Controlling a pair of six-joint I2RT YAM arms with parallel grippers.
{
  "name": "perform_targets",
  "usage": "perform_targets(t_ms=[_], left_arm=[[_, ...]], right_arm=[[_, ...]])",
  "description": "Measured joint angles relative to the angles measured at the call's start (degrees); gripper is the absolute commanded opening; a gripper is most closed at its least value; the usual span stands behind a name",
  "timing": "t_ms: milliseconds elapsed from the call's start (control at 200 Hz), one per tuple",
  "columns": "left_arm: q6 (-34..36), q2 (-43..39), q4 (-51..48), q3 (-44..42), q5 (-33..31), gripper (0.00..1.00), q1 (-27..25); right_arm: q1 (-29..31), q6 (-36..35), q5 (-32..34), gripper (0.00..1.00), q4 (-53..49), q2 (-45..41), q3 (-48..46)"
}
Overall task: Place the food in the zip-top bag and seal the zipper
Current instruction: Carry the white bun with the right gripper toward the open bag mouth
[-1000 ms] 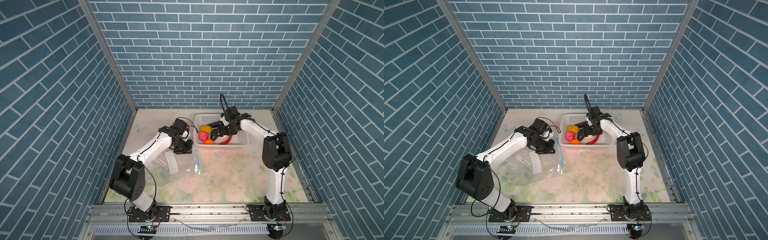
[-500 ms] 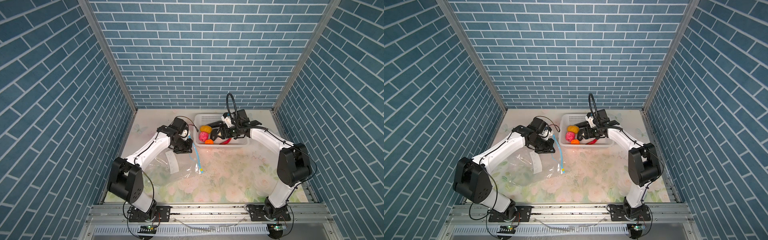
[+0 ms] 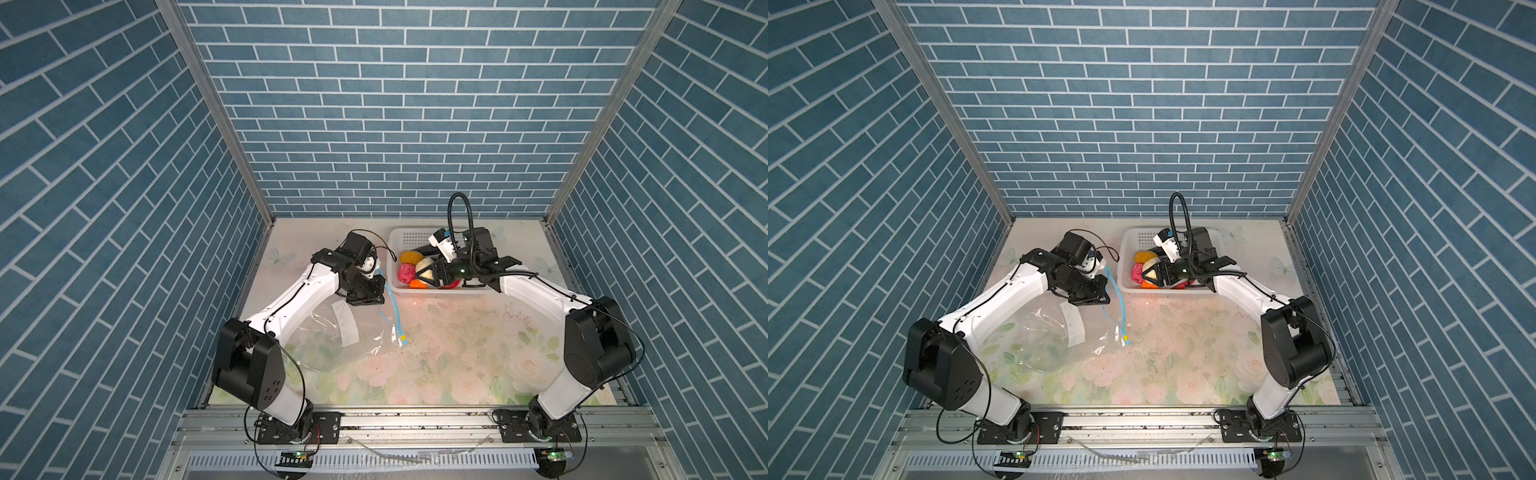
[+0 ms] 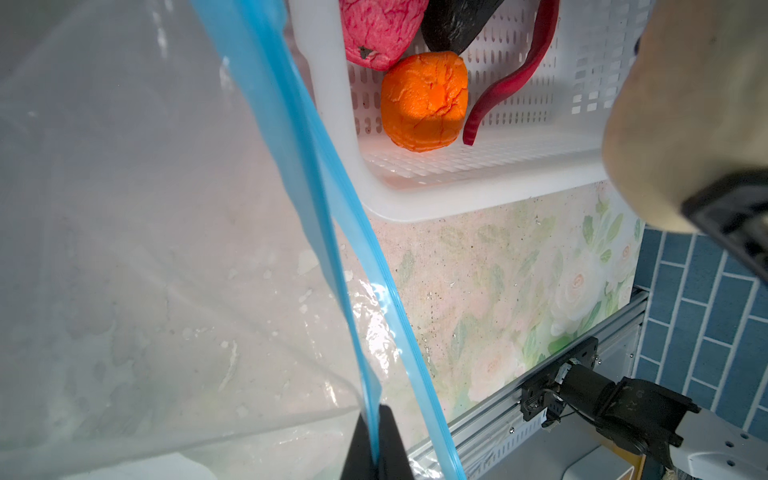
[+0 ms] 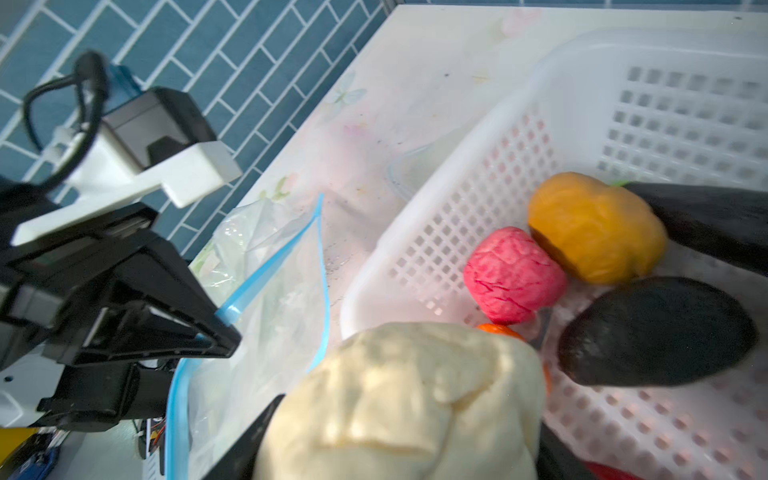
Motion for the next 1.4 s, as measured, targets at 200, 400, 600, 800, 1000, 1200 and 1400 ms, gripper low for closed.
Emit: perform_targets(t_ms=[200,400,600,800,1000,1200,1400], left_arm=[[0.0,-0.8,-0.5,0.2,0.2,0.00,0.0],[0.0,-2.2,-1.3,0.3,0.4,0.00,0.0],[0.0,-3.2,-1.3,0.3,0.4,0.00,0.0],[-0.2,-3.9,-1.6,0.4,0.6,0.00,0.0],[-0.6,-4.4,-1.7,0.7,0.6,0.00,0.0],[-0.9,-4.5,-2.1,0.8,0.8,0.00,0.0],[-1.1,-4.5,-2.2,0.8,0.8,0.00,0.0]], right_arm=[[4.2,-0.4,-3.1,0.53,4.1,-0.1,-1.2],[7.4,-0.7,-5.3,0.53,7.3,-0.1,-1.4],[9.1,-1.5,-7.5,0.52,10.8,0.7,-1.8],[9.9,-3.0,-8.8,0.52,12.6,2.9,-1.8],[10.9,-3.9,-9.4,0.52,13.0,4.5,-2.0],[11.2,-4.5,-9.9,0.52,13.3,4.9,-2.0],[11.2,-4.9,-10.0,0.52,13.3,5.3,-2.0]])
